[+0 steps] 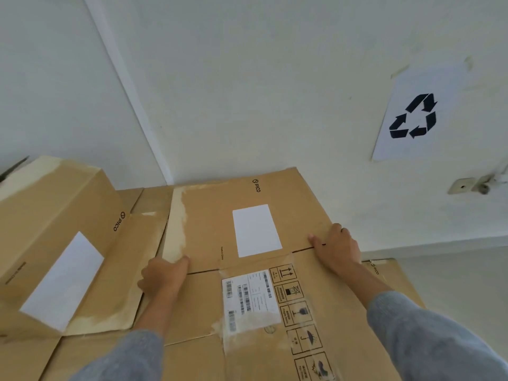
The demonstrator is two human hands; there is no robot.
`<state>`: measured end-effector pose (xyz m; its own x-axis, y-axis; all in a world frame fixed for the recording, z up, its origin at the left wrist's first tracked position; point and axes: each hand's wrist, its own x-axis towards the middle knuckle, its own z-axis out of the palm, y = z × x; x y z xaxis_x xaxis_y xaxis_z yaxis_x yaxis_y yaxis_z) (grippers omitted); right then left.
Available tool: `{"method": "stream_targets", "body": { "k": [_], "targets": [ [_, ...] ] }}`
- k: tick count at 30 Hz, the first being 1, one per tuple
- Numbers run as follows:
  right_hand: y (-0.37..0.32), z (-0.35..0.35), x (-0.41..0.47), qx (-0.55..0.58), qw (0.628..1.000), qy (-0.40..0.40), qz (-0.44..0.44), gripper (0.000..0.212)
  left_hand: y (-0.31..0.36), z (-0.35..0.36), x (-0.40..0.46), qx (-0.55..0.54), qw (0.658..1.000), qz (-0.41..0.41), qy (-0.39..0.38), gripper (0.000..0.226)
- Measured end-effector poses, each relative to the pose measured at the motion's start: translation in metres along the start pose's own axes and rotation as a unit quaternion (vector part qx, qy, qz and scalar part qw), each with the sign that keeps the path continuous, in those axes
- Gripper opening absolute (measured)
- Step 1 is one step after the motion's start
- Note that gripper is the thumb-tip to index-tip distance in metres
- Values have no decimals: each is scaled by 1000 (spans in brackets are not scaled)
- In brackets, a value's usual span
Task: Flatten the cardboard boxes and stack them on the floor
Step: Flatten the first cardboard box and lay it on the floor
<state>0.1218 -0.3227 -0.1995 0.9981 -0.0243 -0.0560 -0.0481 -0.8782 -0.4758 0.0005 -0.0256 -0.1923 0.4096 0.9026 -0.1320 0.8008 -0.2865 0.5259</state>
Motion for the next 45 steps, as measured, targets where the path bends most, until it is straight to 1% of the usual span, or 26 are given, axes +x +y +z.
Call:
{"method": "stream_targets", "body": {
  "k": [3,5,7,11,14,17,20,24,27,31,34,36,40,43,45],
  "targets": [
    [1,-10,-1,-9,1000,22,-18,45,4,-9,-7,3,999,41,-17,64],
    [-2,-17,-4,-20,999,30,-30,38,10,-16,-15,9,997,68,-21,62],
    [-5,-23,-6,-24,999,31,-36,34,15,-22,-21,14,995,94,-11,55],
    [-2,-36,-10,-24,998,37,-47,31,20,-32,-33,-17,988,151,16,40],
    [12,-56,-14,-3,998,48,-37,32,34,-38,-48,-44,981,188,25,38],
    [38,-81,-12,14,998,54,-33,31,55,-29,-71,-62,972,224,27,37],
    [71,-110,-4,10,997,70,-26,31,84,-11,-104,-72,970,233,20,36],
    [132,-152,14,3,996,81,-24,26,131,22,-160,-80,967,240,16,32],
    [187,-183,35,-10,996,80,-44,24,164,53,-204,-107,967,232,18,29],
    [255,-215,57,-14,997,57,-42,31,194,99,-260,-140,969,203,20,32],
    [292,-229,70,-3,999,41,-26,38,206,134,-295,-151,970,191,5,34],
    [315,-229,75,7,1000,23,-10,39,209,159,-311,-151,972,179,-12,31],
    [360,-209,86,31,999,-22,-2,54,208,215,-328,-142,975,163,-47,25],
    [394,-175,100,60,997,-53,-3,63,201,273,-327,-137,974,169,-57,25],
    [420,-141,110,70,996,-60,-10,63,190,321,-323,-139,974,166,-63,28]
  ]
}}
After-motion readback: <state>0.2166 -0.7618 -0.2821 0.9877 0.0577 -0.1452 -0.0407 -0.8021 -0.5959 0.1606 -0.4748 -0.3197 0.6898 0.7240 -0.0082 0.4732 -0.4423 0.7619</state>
